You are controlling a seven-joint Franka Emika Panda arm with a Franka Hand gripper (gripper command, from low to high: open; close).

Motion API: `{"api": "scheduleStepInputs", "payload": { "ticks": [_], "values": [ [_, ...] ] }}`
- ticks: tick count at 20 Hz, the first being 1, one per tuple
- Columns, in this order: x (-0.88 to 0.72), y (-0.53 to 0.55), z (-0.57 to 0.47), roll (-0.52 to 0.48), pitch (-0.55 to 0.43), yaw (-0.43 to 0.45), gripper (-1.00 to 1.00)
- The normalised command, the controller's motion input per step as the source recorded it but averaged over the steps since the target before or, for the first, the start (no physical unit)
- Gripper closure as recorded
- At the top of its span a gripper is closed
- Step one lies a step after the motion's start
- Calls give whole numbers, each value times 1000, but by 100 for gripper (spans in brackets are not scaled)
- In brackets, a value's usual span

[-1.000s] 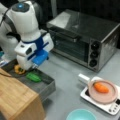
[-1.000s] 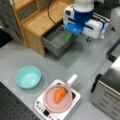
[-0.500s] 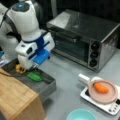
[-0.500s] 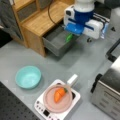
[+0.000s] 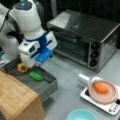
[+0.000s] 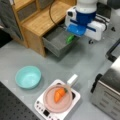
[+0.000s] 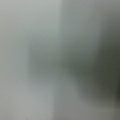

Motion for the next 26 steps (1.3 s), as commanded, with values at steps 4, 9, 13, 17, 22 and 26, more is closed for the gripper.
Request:
{"api": "scheduleStepInputs", "payload": {
  "ticks": [4,9,13,17,22,26],
  "values": [
    [111,-90,43,7,-33,10,-100],
    [117,-266,107,-16,14,63,-100],
    [113,-280,160,-35,57,84,-100],
    [103,-124,168,-44,90,95,-100],
    [166,91,192,-41,126,85,-100],
    [309,323,316,-26,167,47,-100]
  ]
}}
